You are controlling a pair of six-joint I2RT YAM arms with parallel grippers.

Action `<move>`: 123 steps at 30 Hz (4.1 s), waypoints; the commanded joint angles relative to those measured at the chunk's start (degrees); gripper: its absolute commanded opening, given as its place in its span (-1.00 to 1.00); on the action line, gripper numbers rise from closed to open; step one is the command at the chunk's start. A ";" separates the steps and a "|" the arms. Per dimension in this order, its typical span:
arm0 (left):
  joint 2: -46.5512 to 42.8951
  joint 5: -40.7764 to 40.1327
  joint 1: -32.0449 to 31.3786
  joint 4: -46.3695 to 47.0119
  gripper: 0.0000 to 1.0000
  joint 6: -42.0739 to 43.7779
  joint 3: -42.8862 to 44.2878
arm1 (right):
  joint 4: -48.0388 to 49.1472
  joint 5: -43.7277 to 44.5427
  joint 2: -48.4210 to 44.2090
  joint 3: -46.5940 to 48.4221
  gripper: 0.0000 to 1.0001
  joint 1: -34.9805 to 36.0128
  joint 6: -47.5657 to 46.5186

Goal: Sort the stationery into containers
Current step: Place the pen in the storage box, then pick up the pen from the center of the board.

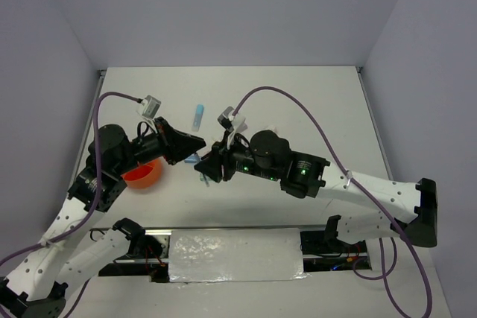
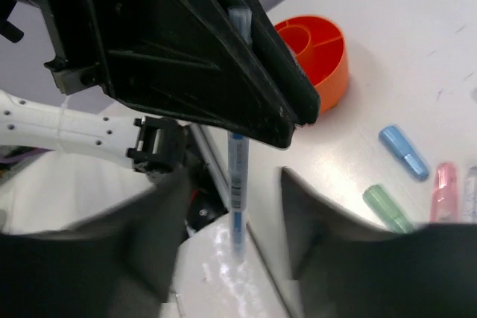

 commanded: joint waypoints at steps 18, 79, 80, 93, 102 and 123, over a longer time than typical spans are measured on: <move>-0.26 -51.15 -0.11 -26.20 -1.00 17.84 18.08 | -4.91 21.63 -32.61 -18.24 0.99 -0.13 -1.63; 8.09 -92.31 6.13 -8.07 0.90 -1.93 -10.05 | -2.01 17.15 -29.91 -29.41 1.00 -0.40 -0.67; 8.70 -90.83 6.13 -9.75 0.98 -3.24 -9.18 | -2.19 17.24 -29.21 -29.23 1.00 -0.66 -0.32; 8.88 -41.89 6.04 -24.96 0.99 12.55 16.84 | -12.02 10.38 -4.45 -18.53 0.83 -21.92 4.09; 3.18 -6.20 5.69 -29.28 0.99 25.57 17.30 | -18.70 14.43 26.13 0.02 0.30 -23.69 1.97; -28.11 -8.61 6.56 -41.05 0.99 20.22 7.44 | -15.73 9.51 42.43 4.53 -0.35 -27.56 1.44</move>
